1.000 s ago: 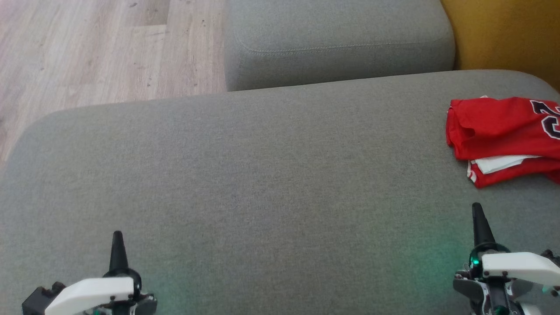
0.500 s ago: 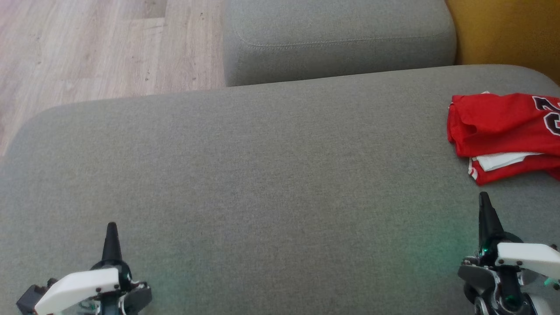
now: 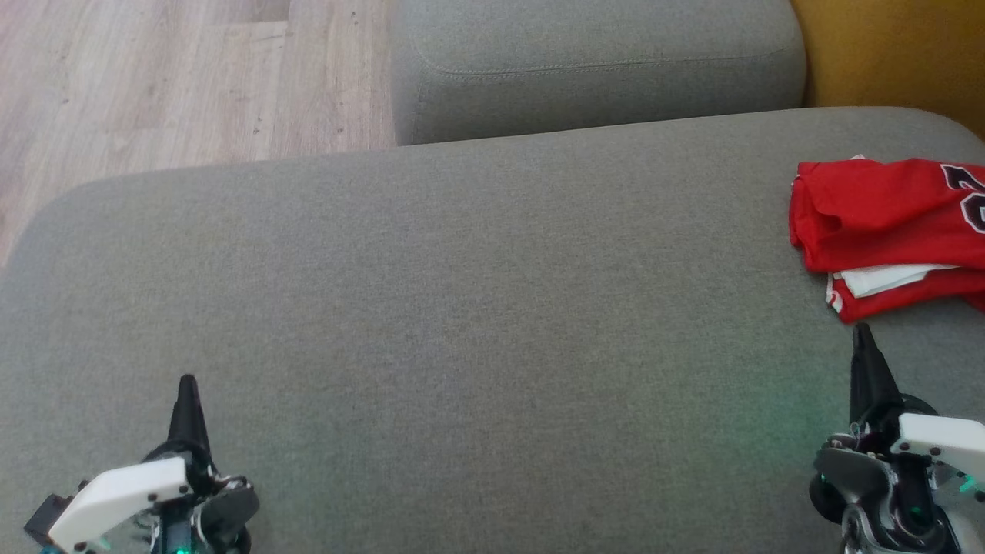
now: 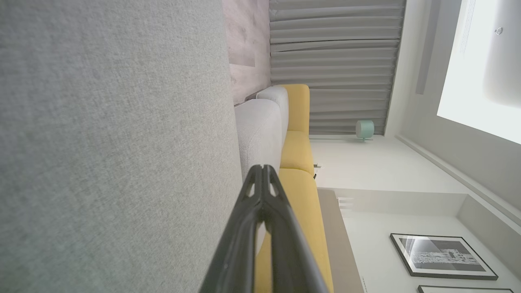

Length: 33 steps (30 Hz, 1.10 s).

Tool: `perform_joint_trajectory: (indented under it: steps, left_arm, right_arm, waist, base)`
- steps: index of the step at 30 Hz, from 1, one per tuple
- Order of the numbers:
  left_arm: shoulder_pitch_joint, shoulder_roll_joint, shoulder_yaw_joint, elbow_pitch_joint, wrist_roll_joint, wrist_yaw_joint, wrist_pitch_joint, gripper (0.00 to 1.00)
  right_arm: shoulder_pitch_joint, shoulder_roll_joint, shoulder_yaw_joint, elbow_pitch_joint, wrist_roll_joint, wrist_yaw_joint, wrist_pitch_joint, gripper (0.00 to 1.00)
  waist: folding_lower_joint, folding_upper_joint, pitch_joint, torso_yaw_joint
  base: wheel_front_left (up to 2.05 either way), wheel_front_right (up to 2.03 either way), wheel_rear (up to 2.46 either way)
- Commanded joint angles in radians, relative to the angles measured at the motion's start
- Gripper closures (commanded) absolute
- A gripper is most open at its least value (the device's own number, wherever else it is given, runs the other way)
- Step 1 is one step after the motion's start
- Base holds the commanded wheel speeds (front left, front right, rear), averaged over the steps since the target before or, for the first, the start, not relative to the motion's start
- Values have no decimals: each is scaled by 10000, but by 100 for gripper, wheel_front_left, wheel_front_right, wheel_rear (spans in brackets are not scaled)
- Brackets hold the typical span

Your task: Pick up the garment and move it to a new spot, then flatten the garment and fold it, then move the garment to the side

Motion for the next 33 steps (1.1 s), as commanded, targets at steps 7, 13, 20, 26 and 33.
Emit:
perform_joint_trajectory:
  steps: [7, 13, 20, 26, 33]
  left_arm:
    - [-501, 57, 370, -278, -42, -71, 75, 100]
    - [-502, 50, 379, -278, -34, -71, 83, 100]
    - [-503, 43, 390, -278, -25, -71, 91, 100]
    - [-503, 37, 398, -277, -18, -71, 98, 100]
    - [-504, 31, 407, -277, -10, -71, 105, 100]
  right_arm:
    - [-477, -150, 154, -381, 33, 79, 59, 100]
    - [-478, -137, 136, -380, 18, 79, 74, 100]
    - [-480, -123, 116, -379, 1, 79, 90, 100]
    - [-482, -112, 100, -378, -12, 79, 102, 100]
    - [-483, -100, 83, -377, -27, 79, 116, 100]
  waist:
    - [0, 0, -2, 0]
    - [0, 0, -2, 0]
    - [0, 0, -2, 0]
    - [0, 0, -2, 0]
    - [0, 0, -2, 0]
  base:
    - [0, 0, 0]
    - [0, 0, 0]
    - [0, 0, 0]
    - [0, 0, 0]
    - [0, 0, 0]
